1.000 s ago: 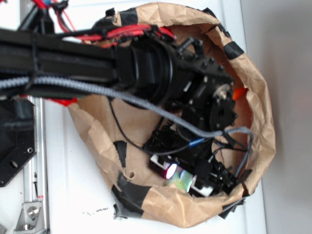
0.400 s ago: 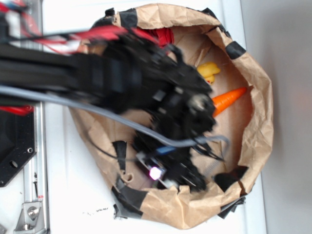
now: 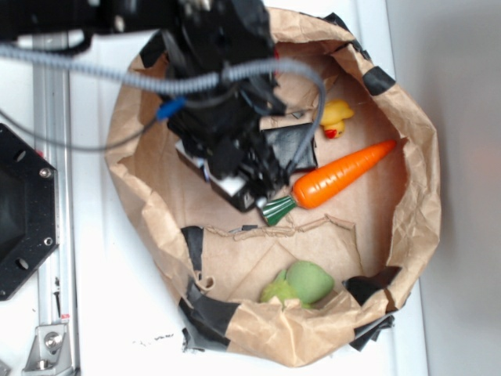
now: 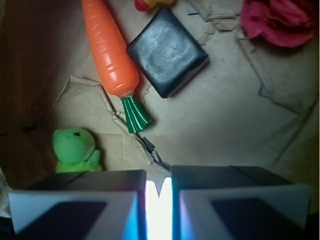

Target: Grab the green animal.

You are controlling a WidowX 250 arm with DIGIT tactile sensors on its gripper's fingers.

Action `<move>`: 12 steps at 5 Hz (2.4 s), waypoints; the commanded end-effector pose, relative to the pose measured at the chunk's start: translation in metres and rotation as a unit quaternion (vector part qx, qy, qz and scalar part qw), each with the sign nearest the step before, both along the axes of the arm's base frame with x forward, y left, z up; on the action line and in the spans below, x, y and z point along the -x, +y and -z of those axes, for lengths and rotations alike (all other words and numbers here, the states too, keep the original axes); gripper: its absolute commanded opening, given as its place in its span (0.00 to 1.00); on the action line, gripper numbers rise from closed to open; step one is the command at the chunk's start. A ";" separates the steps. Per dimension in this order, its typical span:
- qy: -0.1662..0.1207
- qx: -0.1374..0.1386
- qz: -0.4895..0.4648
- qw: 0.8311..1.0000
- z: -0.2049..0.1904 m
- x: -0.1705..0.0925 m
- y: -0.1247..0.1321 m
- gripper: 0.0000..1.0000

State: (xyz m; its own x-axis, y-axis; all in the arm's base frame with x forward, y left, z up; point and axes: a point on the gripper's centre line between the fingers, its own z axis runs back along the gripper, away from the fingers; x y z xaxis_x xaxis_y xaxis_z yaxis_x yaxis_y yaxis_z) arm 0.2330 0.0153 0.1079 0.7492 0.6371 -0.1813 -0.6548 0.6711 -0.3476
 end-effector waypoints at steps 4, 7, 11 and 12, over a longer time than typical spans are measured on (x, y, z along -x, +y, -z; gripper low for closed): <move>0.011 0.058 0.005 0.998 0.066 -0.060 -0.091 1.00; 0.116 0.086 0.067 0.987 0.090 -0.027 -0.120 0.00; -0.043 -0.119 0.251 0.960 -0.021 -0.013 -0.006 0.00; -0.074 -0.190 0.252 0.946 -0.049 -0.014 0.016 0.00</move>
State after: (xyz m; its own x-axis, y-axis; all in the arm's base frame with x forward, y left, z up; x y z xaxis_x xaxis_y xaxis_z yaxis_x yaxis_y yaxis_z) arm 0.2580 0.0182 0.1445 0.9850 0.1673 0.0430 -0.1635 0.9833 -0.0797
